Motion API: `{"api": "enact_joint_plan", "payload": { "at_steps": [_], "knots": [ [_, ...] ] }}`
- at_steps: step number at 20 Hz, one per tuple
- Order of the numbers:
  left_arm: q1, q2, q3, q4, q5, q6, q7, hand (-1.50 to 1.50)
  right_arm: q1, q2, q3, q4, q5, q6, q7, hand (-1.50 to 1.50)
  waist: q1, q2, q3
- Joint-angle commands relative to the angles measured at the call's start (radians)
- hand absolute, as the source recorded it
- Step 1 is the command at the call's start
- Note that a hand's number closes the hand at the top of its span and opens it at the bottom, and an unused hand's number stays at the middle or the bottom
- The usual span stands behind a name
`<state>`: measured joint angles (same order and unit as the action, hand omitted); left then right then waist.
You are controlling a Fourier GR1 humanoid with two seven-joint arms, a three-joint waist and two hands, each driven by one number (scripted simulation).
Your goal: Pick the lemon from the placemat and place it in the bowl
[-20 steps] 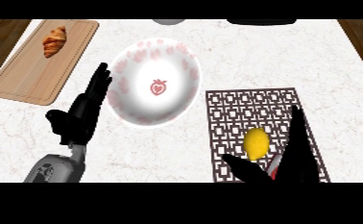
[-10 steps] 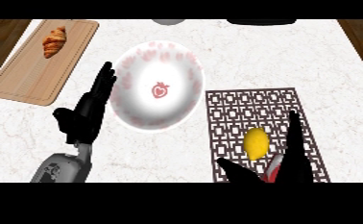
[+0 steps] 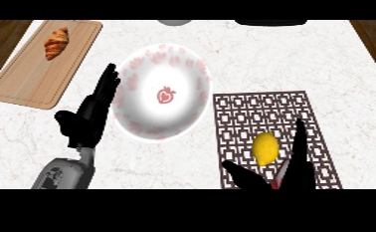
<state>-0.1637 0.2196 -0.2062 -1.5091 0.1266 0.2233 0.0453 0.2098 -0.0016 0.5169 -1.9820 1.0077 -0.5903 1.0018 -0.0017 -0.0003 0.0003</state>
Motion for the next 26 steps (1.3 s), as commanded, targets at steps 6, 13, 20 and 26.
{"api": "enact_joint_plan", "payload": {
  "at_steps": [6, 13, 20, 26],
  "knots": [
    [-0.001, 0.011, 0.052, -0.067, -0.014, -0.057, 0.06, 0.0, -0.028, 0.002, -0.011, 0.184, -0.077, -0.196, -0.039, -1.5, 0.003, 0.0, 0.0],
    [0.024, -0.065, 0.028, 0.006, -0.079, -0.017, -0.01, 0.0, -0.02, -0.016, -0.129, 0.257, -0.064, -0.111, -0.033, -1.5, 0.0, 0.001, 0.0],
    [0.061, -0.085, 0.025, -0.053, -0.121, -0.04, 0.012, 0.0, -0.014, 0.001, -0.095, 0.281, -0.122, -0.083, -0.071, -1.5, 0.001, 0.0, 0.0],
    [-0.014, -0.087, 0.063, -0.036, -0.098, -0.048, 0.077, 0.0, -0.138, -0.023, -0.069, 0.378, -0.087, 0.043, -0.096, 1.5, 0.003, 0.001, -0.001]
  ]
}}
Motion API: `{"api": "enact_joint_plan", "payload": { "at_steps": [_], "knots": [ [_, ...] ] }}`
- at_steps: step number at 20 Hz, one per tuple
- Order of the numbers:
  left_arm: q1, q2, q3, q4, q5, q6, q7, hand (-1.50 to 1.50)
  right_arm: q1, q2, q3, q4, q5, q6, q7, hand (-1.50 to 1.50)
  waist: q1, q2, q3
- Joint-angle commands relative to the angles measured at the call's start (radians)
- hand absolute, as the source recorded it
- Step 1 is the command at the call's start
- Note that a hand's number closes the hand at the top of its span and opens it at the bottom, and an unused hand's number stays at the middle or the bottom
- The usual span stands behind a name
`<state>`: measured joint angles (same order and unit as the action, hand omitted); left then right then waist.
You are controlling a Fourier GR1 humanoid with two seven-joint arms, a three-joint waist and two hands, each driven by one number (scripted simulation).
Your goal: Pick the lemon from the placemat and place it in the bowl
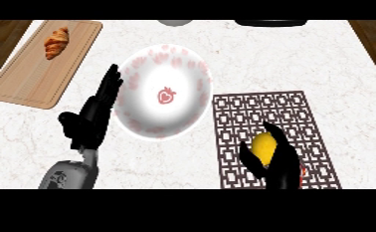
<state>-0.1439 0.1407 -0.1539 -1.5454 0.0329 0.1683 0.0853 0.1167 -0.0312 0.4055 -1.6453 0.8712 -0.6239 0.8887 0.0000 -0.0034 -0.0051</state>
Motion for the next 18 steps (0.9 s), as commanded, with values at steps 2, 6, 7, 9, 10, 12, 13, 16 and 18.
{"api": "enact_joint_plan", "payload": {
  "at_steps": [2, 6, 7, 9, 10, 12, 13, 16, 18],
  "knots": [
    [0.018, 0.014, 0.034, 0.03, 0.008, -0.031, -0.056, 0.0, 0.065, -0.033, 0.093, 0.006, 0.013, 0.057, -0.059, 1.5, -0.002, 0.003, 0.005],
    [0.002, -0.019, 0.016, 0.001, -0.033, -0.009, 0.001, 0.0, -0.031, 0.025, 0.053, 0.107, -0.017, 0.023, -0.11, 1.5, 0.0, 0.003, 0.005],
    [0.004, 0.006, 0.053, 0.01, -0.006, -0.05, -0.013, 0.0, -0.091, 0.014, -0.008, 0.056, -0.029, 0.092, -0.062, 1.5, 0.0, 0.003, 0.005],
    [0.04, -0.018, 0.031, -0.042, -0.027, -0.031, 0.001, 0.0, -0.085, 0.03, 0.056, 0.131, -0.011, 0.005, -0.066, 1.5, 0.001, 0.003, 0.005],
    [0.045, -0.037, -0.019, -0.043, -0.044, -0.013, 0.021, 0.0, -0.181, 0.03, 0.2, 0.178, 0.02, -0.119, 0.074, 1.5, 0.012, 0.004, 0.006],
    [-0.031, -0.032, -0.003, -0.006, -0.027, -0.03, 0.01, 0.0, -0.312, 0.03, 0.28, 0.178, 0.021, -0.15, 0.184, 1.5, 0.058, 0.014, 0.006],
    [-0.032, -0.022, -0.001, -0.013, -0.015, -0.05, 0.007, 0.0, -0.345, 0.03, 0.277, 0.173, 0.016, -0.155, 0.183, 1.5, 0.086, 0.017, 0.006],
    [-0.032, -0.035, -0.03, -0.007, -0.018, -0.063, 0.003, 0.0, -0.446, 0.031, 0.277, 0.165, 0.02, -0.156, 0.188, 1.5, 0.133, 0.022, 0.004],
    [-0.042, -0.038, -0.042, -0.009, -0.022, -0.069, 0.004, 0.0, -0.532, 0.031, 0.283, 0.182, 0.055, -0.184, 0.194, 1.5, 0.145, 0.018, 0.003]
  ]
}}
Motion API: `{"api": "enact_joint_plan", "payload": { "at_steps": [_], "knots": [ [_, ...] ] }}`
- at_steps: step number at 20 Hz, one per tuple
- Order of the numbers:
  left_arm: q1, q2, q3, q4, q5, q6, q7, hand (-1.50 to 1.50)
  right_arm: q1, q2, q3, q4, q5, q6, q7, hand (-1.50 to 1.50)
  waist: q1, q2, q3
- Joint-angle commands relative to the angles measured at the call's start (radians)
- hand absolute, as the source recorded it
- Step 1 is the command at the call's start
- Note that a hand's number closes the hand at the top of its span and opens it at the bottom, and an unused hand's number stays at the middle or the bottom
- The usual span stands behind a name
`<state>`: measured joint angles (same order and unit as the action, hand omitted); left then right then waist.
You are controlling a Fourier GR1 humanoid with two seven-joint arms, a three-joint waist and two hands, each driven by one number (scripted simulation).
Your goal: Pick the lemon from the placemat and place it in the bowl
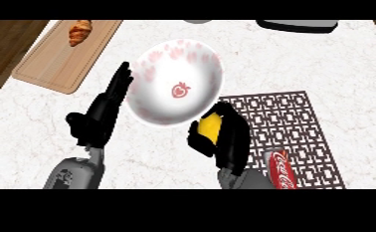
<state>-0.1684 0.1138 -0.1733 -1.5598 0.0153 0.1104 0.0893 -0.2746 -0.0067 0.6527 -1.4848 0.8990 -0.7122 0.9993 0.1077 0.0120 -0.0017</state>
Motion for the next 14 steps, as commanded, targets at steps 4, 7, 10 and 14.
{"api": "enact_joint_plan", "payload": {
  "at_steps": [4, 7, 10, 14],
  "knots": [
    [-0.017, -0.02, -0.032, 0.018, 0.0, -0.017, 0.008, 0.0, -0.301, 0.006, 0.012, 0.073, 0.106, -0.127, 0.112, 1.5, 0.052, -0.001, -0.004],
    [-0.033, -0.021, -0.041, 0.031, -0.012, -0.019, 0.006, 0.0, -0.41, 0.006, 0.001, 0.135, 0.18, -0.099, 0.141, 1.5, 0.053, -0.003, -0.007],
    [-0.041, -0.017, -0.032, 0.043, -0.006, -0.023, 0.013, 0.0, -0.521, 0.006, -0.035, 0.193, 0.234, -0.056, 0.185, 1.5, 0.051, -0.006, -0.009],
    [-0.053, -0.023, -0.031, 0.059, -0.014, -0.014, 0.01, 0.0, -0.646, 0.006, -0.072, 0.255, 0.275, 0.02, 0.255, 1.5, 0.053, -0.013, -0.011]
  ]
}}
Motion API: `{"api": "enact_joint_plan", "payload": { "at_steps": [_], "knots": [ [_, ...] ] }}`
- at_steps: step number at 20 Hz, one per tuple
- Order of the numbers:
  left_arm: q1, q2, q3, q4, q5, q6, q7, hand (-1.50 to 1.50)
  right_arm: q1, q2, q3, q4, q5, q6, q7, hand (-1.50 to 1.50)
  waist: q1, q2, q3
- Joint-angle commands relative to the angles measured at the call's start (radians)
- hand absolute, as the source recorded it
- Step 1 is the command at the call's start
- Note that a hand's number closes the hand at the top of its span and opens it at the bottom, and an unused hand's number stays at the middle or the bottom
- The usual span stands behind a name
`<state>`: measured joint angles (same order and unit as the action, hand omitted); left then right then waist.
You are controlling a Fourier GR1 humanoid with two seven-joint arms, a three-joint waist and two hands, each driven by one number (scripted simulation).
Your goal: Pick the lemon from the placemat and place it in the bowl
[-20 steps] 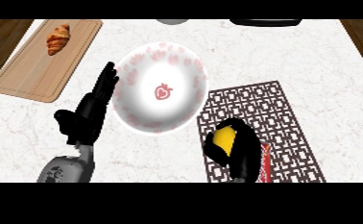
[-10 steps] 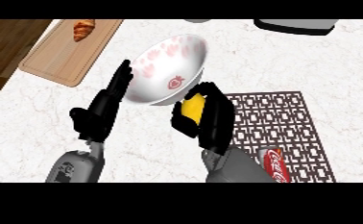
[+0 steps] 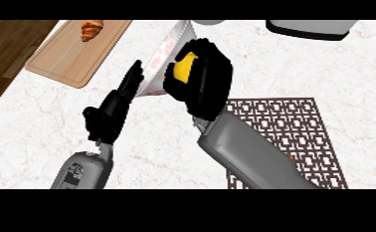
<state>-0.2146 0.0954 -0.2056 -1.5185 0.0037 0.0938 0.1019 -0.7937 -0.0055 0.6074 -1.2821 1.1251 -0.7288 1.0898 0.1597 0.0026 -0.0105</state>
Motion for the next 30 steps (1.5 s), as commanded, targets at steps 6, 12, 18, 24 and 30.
{"api": "enact_joint_plan", "payload": {
  "at_steps": [6, 12, 18, 24, 30],
  "knots": [
    [-0.032, -0.018, -0.01, 0.024, -0.009, 0.007, 0.012, 0.0, -0.312, 0.005, -0.099, 0.171, 0.066, 0.144, 0.279, 1.5, 0.017, -0.004, -0.001],
    [-0.067, -0.012, -0.002, 0.033, -0.003, -0.005, 0.029, 0.0, -0.5, 0.005, -0.178, 0.293, 0.109, 0.213, 0.359, 1.5, 0.017, -0.001, -0.001],
    [-0.036, -0.021, 0.003, 0.059, -0.006, 0.007, 0.001, 0.0, -0.617, 0.005, -0.263, 0.424, 0.104, 0.257, 0.398, 1.5, 0.007, 0.007, 0.0],
    [-0.042, -0.007, 0.025, 0.044, -0.009, 0.017, -0.006, 0.0, -0.666, 0.005, -0.304, 0.611, 0.115, 0.406, 0.399, 1.5, -0.025, -0.002, 0.0],
    [-0.04, -0.012, 0.033, 0.057, -0.007, 0.02, -0.023, 0.0, -0.662, 0.005, -0.327, 0.726, 0.132, 0.367, 0.399, 1.5, -0.052, 0.002, 0.003]
  ]
}}
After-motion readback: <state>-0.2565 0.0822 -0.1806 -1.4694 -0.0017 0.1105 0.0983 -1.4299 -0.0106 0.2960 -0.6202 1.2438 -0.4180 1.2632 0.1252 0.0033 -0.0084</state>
